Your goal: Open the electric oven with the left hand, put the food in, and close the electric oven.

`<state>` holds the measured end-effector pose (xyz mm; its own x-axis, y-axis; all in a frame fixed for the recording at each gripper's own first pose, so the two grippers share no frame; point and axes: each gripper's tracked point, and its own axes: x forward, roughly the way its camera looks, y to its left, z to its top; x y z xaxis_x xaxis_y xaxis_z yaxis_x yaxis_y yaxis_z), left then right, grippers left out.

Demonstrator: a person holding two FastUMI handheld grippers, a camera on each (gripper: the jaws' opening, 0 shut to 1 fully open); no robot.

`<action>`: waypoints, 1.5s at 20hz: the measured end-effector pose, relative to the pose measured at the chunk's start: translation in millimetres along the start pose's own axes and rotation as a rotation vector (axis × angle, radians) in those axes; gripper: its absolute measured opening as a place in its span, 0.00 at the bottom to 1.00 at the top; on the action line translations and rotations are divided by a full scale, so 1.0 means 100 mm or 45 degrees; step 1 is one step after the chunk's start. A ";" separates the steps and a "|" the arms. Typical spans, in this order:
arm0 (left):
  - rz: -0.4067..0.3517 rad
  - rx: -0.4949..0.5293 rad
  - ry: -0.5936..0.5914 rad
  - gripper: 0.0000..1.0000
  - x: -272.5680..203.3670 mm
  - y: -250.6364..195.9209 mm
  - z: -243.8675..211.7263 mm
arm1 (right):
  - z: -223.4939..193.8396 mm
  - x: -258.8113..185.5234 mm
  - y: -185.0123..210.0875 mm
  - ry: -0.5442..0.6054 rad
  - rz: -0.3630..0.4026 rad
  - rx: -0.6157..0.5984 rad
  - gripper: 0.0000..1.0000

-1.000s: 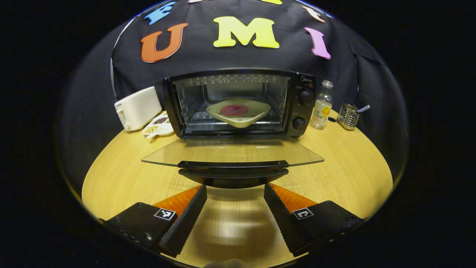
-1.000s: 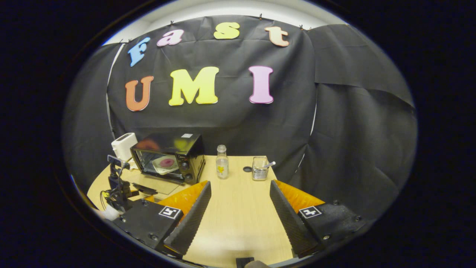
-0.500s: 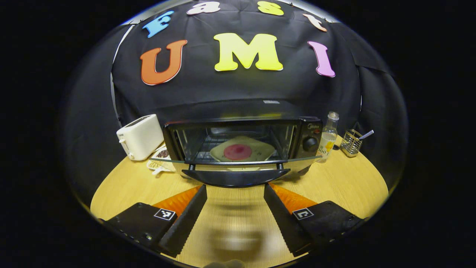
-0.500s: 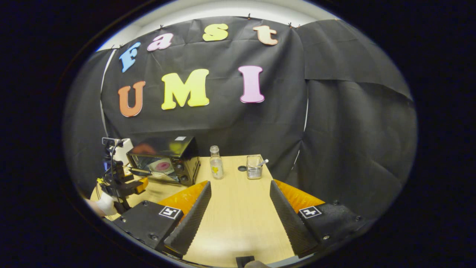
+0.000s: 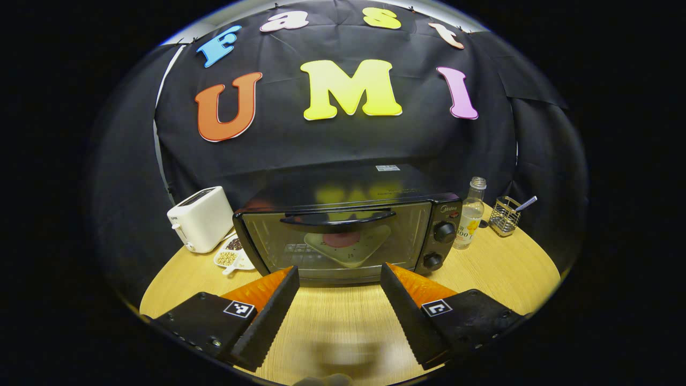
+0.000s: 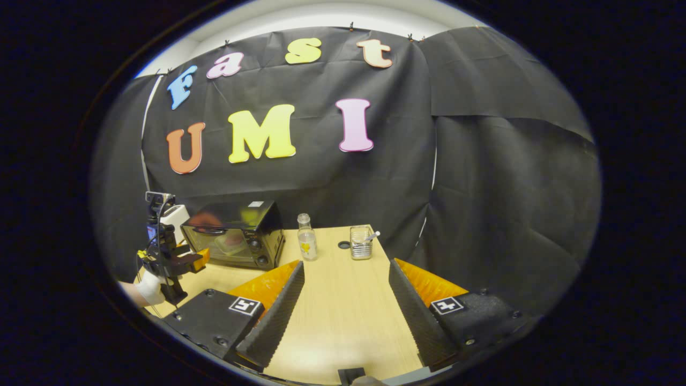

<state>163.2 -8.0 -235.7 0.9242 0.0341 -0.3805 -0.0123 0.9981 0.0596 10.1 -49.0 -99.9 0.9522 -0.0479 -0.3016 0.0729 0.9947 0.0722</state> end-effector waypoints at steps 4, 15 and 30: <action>0.000 0.002 -0.001 0.97 -0.09 0.01 -0.02 | 0.00 -0.05 0.04 -0.006 0.018 -0.012 0.97; -0.105 -0.007 -0.098 0.97 -1.07 0.10 0.23 | 0.08 -0.35 0.56 -0.062 -0.011 -0.069 0.97; 0.155 -0.111 -0.424 0.97 -3.45 0.75 1.15 | 0.70 -1.43 0.76 -0.353 0.270 -0.048 0.97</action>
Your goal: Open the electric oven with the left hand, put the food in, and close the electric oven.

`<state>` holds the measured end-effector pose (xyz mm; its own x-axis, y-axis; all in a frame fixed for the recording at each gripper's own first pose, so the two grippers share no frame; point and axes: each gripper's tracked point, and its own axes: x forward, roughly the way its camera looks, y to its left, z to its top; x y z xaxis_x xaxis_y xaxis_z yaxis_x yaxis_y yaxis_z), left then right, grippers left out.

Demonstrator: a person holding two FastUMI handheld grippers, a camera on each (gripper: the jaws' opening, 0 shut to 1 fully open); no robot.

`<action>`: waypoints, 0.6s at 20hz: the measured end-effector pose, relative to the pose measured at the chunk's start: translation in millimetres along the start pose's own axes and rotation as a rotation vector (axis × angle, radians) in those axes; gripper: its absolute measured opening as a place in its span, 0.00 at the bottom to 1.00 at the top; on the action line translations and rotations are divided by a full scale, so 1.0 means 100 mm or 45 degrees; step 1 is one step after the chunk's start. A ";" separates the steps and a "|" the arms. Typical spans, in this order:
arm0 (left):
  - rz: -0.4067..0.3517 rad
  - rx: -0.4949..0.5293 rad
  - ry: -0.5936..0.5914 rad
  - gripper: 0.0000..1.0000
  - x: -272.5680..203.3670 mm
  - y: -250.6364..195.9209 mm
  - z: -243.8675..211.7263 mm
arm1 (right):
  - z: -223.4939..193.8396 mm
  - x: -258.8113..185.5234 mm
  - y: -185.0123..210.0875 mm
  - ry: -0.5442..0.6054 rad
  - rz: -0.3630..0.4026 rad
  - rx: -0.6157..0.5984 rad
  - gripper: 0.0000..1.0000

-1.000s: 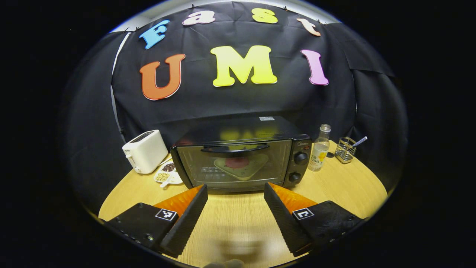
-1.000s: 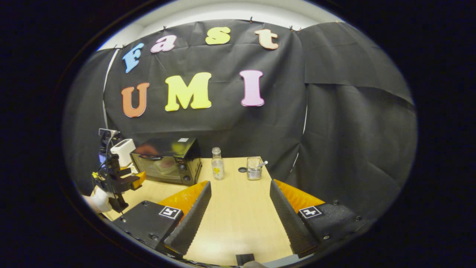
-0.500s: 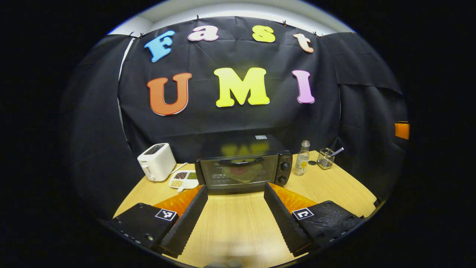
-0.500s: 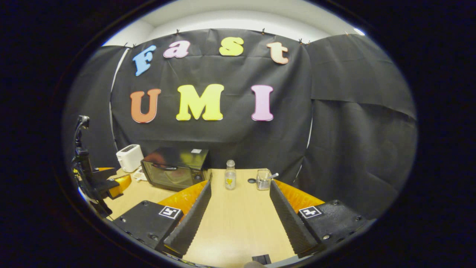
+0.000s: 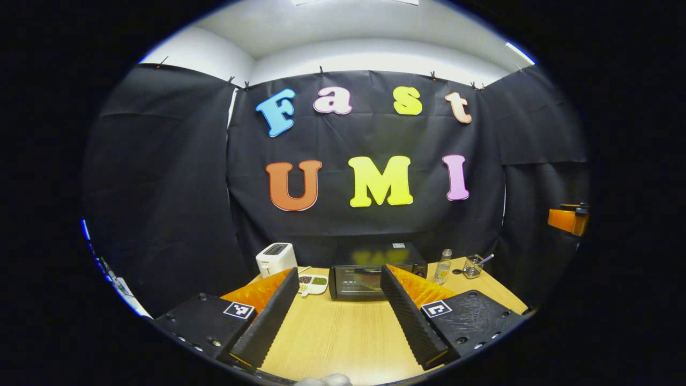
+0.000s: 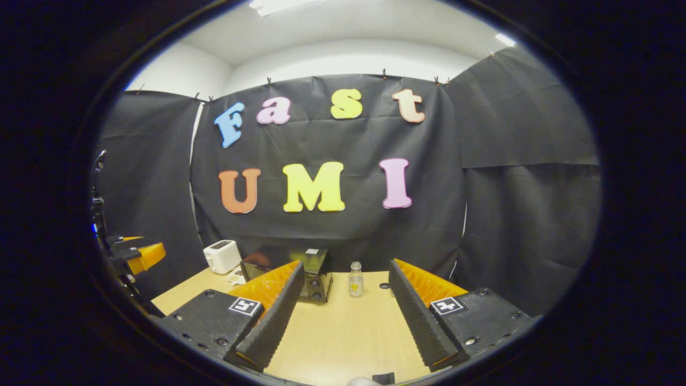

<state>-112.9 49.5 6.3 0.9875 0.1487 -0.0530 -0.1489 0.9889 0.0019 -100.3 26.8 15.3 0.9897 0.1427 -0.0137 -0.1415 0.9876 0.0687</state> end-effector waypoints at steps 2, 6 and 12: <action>0.019 0.009 -0.029 0.97 -0.25 -0.09 0.08 | 0.04 -0.23 -0.18 -0.029 -0.004 -0.030 0.97; 0.007 0.010 -0.089 0.97 -0.65 -0.37 0.22 | 0.03 -0.64 -0.50 -0.054 -0.055 -0.065 0.96; -0.007 0.019 -0.070 0.96 -1.01 -0.54 0.18 | -0.02 -0.92 -0.60 -0.055 -0.044 -0.033 0.97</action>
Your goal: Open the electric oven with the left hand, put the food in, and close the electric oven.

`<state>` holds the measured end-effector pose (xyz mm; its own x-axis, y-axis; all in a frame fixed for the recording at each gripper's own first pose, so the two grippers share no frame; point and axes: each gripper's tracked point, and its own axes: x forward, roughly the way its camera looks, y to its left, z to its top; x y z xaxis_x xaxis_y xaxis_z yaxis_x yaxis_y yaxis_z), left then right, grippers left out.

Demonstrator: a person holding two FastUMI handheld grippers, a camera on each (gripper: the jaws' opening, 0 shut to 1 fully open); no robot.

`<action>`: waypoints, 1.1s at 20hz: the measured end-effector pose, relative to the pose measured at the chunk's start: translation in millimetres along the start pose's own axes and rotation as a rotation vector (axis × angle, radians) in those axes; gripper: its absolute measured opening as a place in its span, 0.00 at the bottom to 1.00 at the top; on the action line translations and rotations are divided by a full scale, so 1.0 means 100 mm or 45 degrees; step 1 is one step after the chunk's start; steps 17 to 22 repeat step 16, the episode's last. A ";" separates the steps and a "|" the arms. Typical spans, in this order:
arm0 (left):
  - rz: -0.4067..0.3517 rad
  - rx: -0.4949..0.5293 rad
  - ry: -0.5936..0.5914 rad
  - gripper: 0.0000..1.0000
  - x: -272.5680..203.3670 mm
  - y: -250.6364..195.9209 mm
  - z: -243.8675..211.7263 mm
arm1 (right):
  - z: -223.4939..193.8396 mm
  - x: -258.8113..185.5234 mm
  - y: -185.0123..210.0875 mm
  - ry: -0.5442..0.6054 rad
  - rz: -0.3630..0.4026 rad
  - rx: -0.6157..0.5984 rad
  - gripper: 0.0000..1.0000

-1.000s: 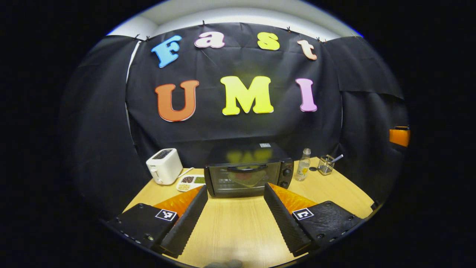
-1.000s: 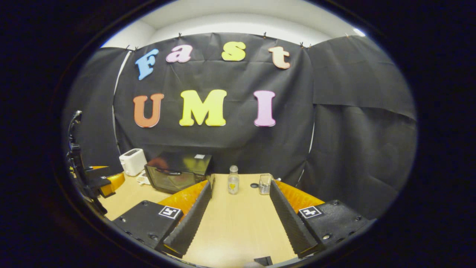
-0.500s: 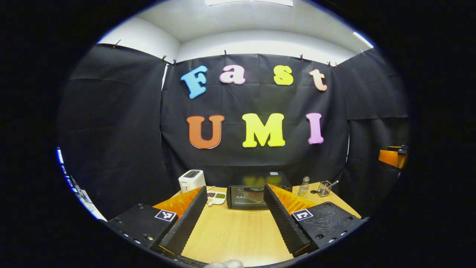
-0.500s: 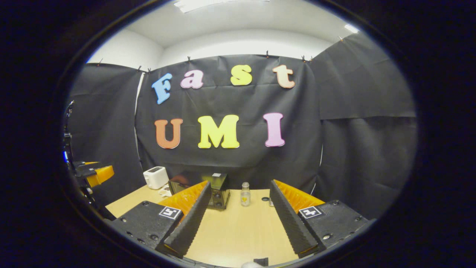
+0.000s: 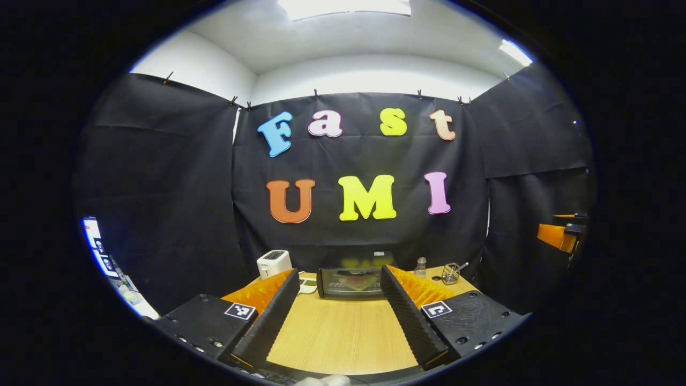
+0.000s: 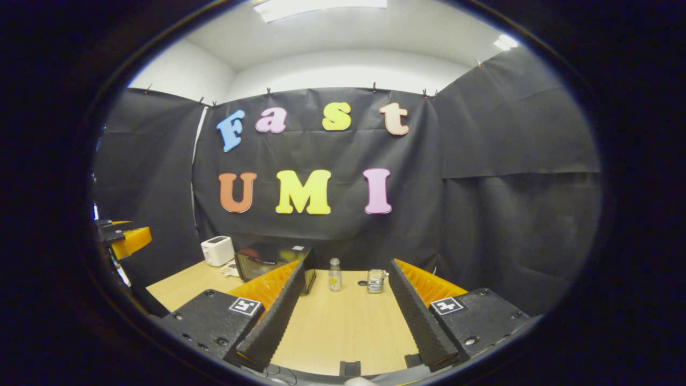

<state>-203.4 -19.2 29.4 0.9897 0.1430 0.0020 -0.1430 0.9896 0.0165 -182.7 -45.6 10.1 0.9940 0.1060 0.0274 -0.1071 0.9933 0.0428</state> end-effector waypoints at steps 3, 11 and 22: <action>0.001 0.003 0.015 1.00 -0.09 -0.01 0.00 | 0.01 -0.12 0.01 -0.011 0.004 -0.011 0.96; 0.005 0.000 0.005 1.00 -0.24 -0.08 0.07 | 0.05 -0.28 -0.02 -0.019 0.014 -0.026 0.96; 0.024 0.002 0.011 1.00 -0.25 -0.03 0.04 | 0.03 -0.26 0.03 -0.013 0.030 -0.022 0.96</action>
